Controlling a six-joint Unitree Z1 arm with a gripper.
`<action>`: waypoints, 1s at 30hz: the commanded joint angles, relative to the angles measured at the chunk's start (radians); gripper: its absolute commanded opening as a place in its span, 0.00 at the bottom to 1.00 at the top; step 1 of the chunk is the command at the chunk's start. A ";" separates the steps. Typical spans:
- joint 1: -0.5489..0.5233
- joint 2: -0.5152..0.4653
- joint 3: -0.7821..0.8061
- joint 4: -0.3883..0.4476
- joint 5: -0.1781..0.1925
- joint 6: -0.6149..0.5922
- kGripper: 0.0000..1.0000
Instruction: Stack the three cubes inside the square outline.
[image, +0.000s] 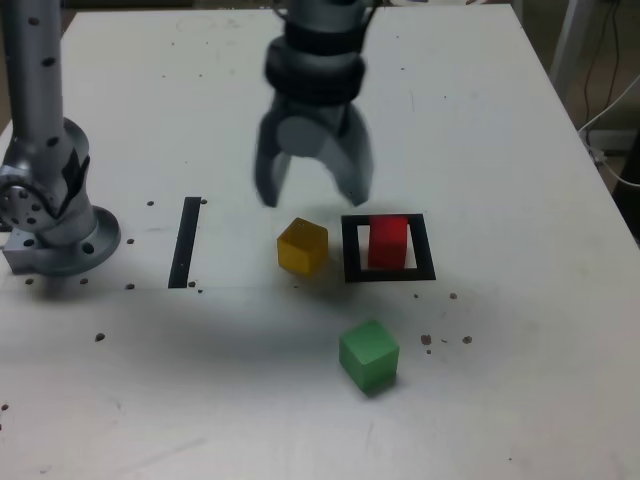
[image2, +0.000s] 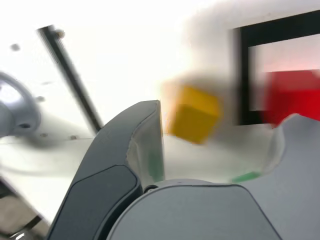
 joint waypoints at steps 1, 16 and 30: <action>-0.017 -0.026 0.106 -0.064 0.000 0.052 1.00; -0.059 -0.028 0.276 -0.248 0.035 0.198 0.98; -0.100 0.071 0.208 -0.192 0.040 0.187 0.83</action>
